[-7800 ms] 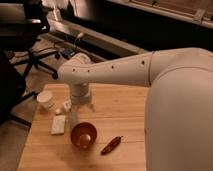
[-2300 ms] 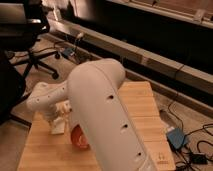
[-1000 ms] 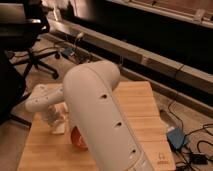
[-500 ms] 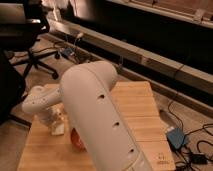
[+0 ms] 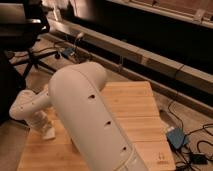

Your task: Wipe the white sponge on the table

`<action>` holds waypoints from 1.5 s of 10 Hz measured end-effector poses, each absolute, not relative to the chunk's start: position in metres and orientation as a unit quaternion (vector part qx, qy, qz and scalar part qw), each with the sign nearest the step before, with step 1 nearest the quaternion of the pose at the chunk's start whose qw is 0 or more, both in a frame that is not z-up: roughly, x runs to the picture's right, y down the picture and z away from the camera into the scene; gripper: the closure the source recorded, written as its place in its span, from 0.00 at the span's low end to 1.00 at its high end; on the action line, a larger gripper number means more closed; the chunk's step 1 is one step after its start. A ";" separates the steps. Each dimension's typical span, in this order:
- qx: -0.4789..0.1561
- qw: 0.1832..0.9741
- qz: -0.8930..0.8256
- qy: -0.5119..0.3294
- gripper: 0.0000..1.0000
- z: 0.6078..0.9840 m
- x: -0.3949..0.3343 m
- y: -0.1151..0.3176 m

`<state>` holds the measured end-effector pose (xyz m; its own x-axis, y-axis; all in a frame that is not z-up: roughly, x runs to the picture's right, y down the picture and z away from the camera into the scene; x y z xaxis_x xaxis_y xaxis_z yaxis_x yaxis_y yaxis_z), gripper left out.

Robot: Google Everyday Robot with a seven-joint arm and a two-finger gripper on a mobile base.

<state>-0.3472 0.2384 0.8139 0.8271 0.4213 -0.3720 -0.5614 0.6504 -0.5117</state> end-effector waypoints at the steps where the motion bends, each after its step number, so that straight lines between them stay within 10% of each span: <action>1: -0.317 0.908 0.252 0.110 0.78 0.811 -0.355 0.249; 15: -0.391 0.900 0.160 0.108 0.78 0.751 -0.332 0.327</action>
<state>-0.3317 0.3271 0.7511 0.9258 0.2029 -0.3189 -0.3716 0.6429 -0.6697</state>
